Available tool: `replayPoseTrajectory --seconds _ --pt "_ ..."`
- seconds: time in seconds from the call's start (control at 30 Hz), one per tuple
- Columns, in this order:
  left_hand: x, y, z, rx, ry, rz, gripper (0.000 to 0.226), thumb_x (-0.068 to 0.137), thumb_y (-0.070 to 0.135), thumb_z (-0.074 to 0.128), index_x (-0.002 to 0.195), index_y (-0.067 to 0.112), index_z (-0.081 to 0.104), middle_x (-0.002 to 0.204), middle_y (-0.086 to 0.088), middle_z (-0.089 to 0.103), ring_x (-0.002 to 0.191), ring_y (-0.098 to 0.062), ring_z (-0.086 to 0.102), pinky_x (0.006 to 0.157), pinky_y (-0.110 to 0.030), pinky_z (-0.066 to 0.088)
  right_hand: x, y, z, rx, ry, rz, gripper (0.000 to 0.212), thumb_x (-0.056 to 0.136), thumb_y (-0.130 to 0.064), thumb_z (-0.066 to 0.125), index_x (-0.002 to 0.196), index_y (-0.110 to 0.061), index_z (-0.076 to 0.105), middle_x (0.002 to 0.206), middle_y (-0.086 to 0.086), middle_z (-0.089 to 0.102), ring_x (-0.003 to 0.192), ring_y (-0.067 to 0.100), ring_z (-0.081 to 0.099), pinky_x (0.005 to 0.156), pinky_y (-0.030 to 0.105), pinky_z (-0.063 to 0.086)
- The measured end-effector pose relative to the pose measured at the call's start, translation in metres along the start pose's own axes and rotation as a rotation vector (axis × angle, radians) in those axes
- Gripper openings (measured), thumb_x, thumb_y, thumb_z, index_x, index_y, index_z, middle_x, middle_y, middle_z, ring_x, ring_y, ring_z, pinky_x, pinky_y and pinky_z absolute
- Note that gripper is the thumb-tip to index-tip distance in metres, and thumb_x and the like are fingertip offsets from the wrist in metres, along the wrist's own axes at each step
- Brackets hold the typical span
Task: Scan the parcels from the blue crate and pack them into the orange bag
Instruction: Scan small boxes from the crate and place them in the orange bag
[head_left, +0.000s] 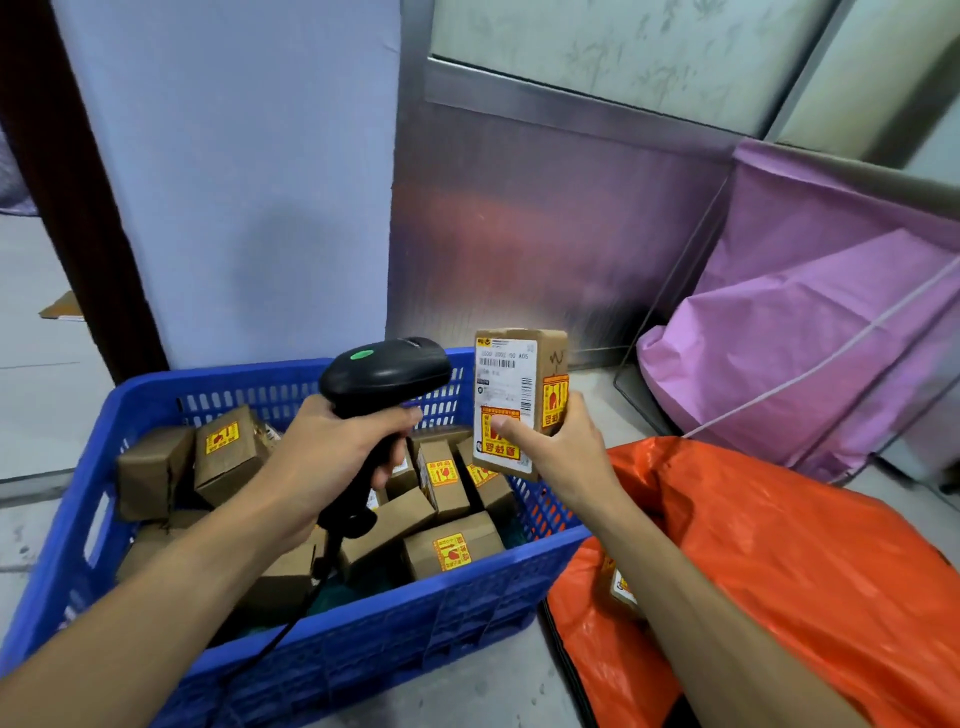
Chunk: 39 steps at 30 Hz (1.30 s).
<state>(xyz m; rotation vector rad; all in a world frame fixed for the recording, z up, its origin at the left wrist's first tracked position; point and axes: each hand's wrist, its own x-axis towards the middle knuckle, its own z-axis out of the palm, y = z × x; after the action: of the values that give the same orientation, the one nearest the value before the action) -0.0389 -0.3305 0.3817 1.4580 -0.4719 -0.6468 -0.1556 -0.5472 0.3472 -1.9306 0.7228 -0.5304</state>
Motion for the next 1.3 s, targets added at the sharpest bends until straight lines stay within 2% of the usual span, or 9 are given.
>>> replayPoseTrajectory --seconds 0.13,0.27,0.5,0.67,0.77,0.93,1.07,1.17,1.3 --pt "0.001 0.000 0.017 -0.053 -0.035 -0.008 0.018 0.092 0.021 0.074 0.099 0.005 0.073 0.070 -0.012 0.066 0.059 -0.024 0.061 0.071 -0.040 0.055 -0.004 -0.006 -0.014 0.000 0.013 0.000 0.056 0.085 -0.043 0.081 0.126 -0.025 0.048 0.114 -0.008 0.070 0.097 0.006 0.072 0.080 0.025 0.061" --pt "0.004 -0.005 0.034 -0.025 -0.048 -0.005 0.018 0.092 0.019 0.074 0.102 0.005 0.072 0.068 -0.012 0.064 0.061 -0.027 0.062 0.071 -0.040 0.055 -0.012 -0.005 -0.044 0.028 0.052 0.029 0.058 0.082 -0.051 0.081 0.123 -0.025 0.050 0.113 -0.010 0.071 0.097 0.002 0.071 0.075 0.018 0.057" --pt "0.000 -0.035 0.088 0.050 -0.076 -0.081 0.020 0.095 0.016 0.071 0.094 -0.003 0.067 0.066 -0.011 0.058 0.049 -0.020 0.051 0.058 -0.034 0.041 -0.037 0.010 -0.093 0.082 -0.009 0.104 0.072 0.074 -0.057 0.084 0.127 -0.025 0.049 0.113 -0.006 0.075 0.094 0.006 0.076 0.088 0.036 0.062" --pt "-0.005 -0.082 0.154 0.128 -0.027 -0.043 0.022 0.098 0.020 0.069 0.082 0.006 0.065 0.060 -0.007 0.059 0.047 -0.018 0.053 0.052 -0.034 0.044 -0.062 0.036 -0.133 0.114 0.007 0.178 0.055 0.084 -0.042 0.082 0.123 -0.022 0.047 0.106 -0.007 0.077 0.089 0.005 0.076 0.079 0.028 0.060" --pt "-0.005 -0.117 0.194 0.140 -0.051 0.002 0.016 0.097 0.021 0.072 0.090 0.007 0.067 0.058 -0.003 0.062 0.046 -0.016 0.054 0.047 -0.027 0.044 -0.075 0.076 -0.154 0.184 0.009 0.274 0.038 0.091 -0.028 0.074 0.120 -0.020 0.050 0.098 -0.007 0.078 0.084 0.007 0.076 0.067 0.020 0.054" --pt "-0.005 -0.190 0.255 0.172 -0.085 -0.101 0.016 0.091 0.027 0.078 0.089 0.013 0.071 0.065 -0.001 0.068 0.055 -0.012 0.059 0.052 -0.026 0.048 -0.101 0.180 -0.160 0.427 0.112 0.478 0.035 0.095 -0.011 0.065 0.129 -0.018 0.059 0.112 0.005 0.078 0.093 0.019 0.077 0.074 0.028 0.059" --pt "-0.007 -0.260 0.290 0.166 -0.077 -0.324 0.019 0.086 0.038 0.082 0.093 0.020 0.079 0.080 0.006 0.080 0.079 -0.008 0.076 0.071 -0.030 0.059 -0.120 0.257 -0.146 0.468 0.086 0.635 0.028 0.097 -0.024 0.066 0.124 -0.026 0.061 0.098 -0.001 0.081 0.081 0.018 0.078 0.065 0.034 0.060" --pt "0.000 -0.299 0.301 0.177 -0.017 -0.440 0.018 0.090 0.041 0.078 0.091 0.022 0.080 0.078 0.009 0.079 0.070 0.004 0.072 0.054 -0.011 0.048 -0.124 0.298 -0.132 0.438 -0.039 0.731 0.040 0.089 -0.045 0.071 0.124 -0.030 0.059 0.097 0.005 0.080 0.077 0.027 0.077 0.063 0.038 0.058" --pt "0.020 -0.332 0.302 0.198 -0.011 -0.507 0.032 0.086 0.054 0.076 0.102 0.026 0.080 0.085 0.004 0.081 0.079 -0.017 0.076 0.070 -0.032 0.061 -0.098 0.326 -0.122 0.436 -0.107 0.758 0.041 0.095 -0.054 0.063 0.123 -0.025 0.062 0.096 0.015 0.079 0.068 0.032 0.070 0.054 0.031 0.056"
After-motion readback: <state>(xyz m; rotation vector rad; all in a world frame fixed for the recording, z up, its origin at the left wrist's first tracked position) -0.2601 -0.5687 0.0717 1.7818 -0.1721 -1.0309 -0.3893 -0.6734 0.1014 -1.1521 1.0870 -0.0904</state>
